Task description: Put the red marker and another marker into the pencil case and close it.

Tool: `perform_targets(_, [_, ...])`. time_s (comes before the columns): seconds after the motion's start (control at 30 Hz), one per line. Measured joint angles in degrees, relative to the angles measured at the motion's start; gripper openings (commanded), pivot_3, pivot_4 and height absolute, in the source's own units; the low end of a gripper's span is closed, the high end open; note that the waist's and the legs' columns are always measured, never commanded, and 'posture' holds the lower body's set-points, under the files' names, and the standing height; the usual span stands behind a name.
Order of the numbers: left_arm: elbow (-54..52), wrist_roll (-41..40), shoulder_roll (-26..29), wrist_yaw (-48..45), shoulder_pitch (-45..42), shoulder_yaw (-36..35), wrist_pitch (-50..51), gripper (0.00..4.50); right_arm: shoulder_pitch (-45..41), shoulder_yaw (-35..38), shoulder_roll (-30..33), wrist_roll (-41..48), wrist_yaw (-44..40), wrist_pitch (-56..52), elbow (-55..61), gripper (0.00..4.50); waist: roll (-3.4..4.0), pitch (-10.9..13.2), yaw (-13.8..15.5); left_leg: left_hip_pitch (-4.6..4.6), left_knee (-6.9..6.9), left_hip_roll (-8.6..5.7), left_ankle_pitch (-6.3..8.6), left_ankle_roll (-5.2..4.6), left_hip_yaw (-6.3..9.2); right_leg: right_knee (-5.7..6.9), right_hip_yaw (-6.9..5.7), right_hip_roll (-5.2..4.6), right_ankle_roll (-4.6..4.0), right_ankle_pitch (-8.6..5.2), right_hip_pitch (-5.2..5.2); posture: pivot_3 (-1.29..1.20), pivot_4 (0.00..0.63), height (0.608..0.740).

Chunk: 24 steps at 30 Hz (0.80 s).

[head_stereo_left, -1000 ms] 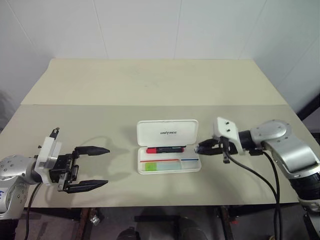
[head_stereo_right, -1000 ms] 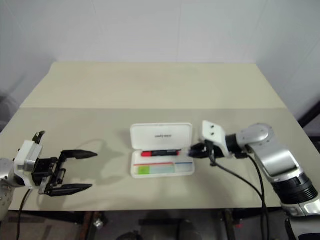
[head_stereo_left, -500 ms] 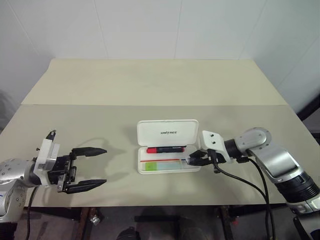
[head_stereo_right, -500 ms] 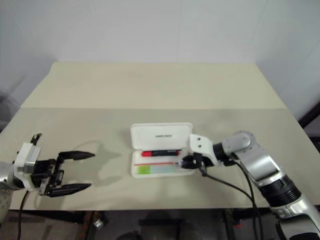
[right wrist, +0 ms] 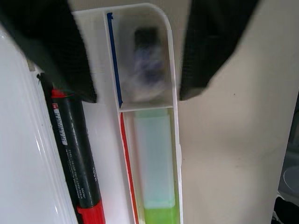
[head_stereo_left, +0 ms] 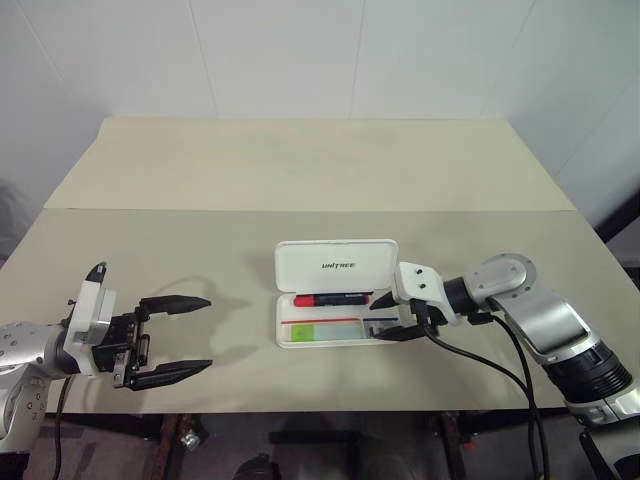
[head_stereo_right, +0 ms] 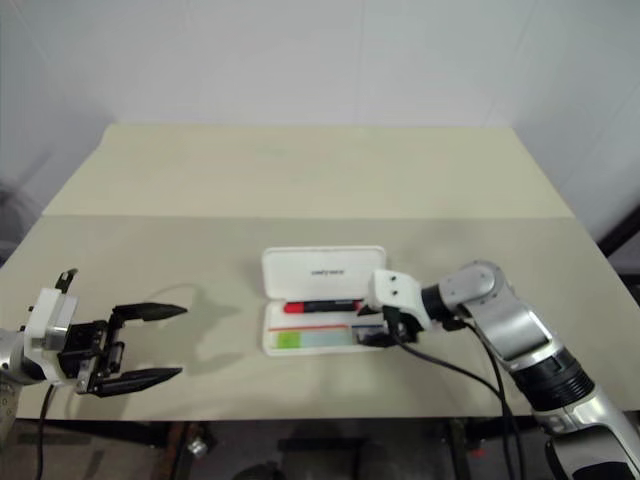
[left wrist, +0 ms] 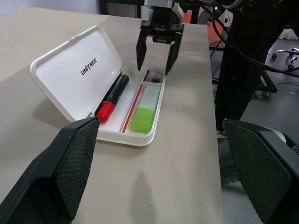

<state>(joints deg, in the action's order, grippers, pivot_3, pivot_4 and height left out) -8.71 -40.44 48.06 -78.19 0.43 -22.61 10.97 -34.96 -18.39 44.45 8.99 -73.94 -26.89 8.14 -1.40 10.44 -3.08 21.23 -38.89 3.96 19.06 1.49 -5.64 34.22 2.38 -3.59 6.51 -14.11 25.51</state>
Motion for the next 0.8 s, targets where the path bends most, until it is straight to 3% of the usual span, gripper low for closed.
perform_targets(0.07, [0.0,0.0,0.0,0.3,-0.2,0.0,0.0,4.50,0.0,0.0,0.0,0.0,0.1,0.1,0.0,4.40,0.00,0.0,0.0,0.00,0.00,0.00,0.00,0.00,0.00,0.01,0.00,0.00,0.00,0.00,0.00,0.00,0.150,0.740])
perform_targets(0.1, [0.0,0.0,0.0,0.4,-0.3,0.0,0.0,4.50,0.0,0.1,0.0,0.1,0.1,0.2,0.0,4.46,0.00,0.0,-0.1,0.00,0.00,0.00,0.00,0.00,0.00,0.01,0.00,0.00,0.00,0.00,0.00,0.00,0.150,0.740])
perform_targets(0.27, [0.4,0.2,0.0,1.2,-2.4,0.0,-0.5,4.50,-0.6,2.4,-0.3,1.3,1.4,0.5,-2.4,4.46,0.00,0.0,0.0,0.01,-0.05,0.00,0.00,0.00,0.00,0.03,0.00,0.00,0.01,0.01,0.00,0.00,0.150,0.740])
perform_targets(0.5, [5.2,1.3,-1.4,6.2,-11.8,0.1,-2.3,4.50,-2.1,14.5,-3.5,10.3,2.1,4.1,-6.6,4.46,-0.01,0.0,0.3,0.01,-0.09,0.00,-0.01,0.01,0.01,0.19,-0.01,0.02,0.04,0.02,-0.02,0.00,0.150,0.740])
perform_targets(0.73, [11.2,2.7,-1.9,7.0,-18.2,1.0,-3.1,4.50,-0.6,16.9,-3.8,14.4,-0.8,7.6,-10.9,4.46,-0.02,0.0,0.2,0.01,-0.10,0.00,-0.01,0.00,-0.04,0.29,0.00,0.02,0.10,0.05,-0.02,0.00,0.150,0.740])
perform_targets(0.8, [13.5,3.6,-1.9,7.5,-20.6,1.5,-3.6,4.08,-0.6,17.2,-4.2,14.6,-0.6,8.1,-11.7,4.50,-0.02,0.0,0.2,-0.02,-0.11,0.00,-0.01,0.01,-0.04,0.28,0.00,0.02,0.10,0.05,-0.02,0.00,0.150,0.740])
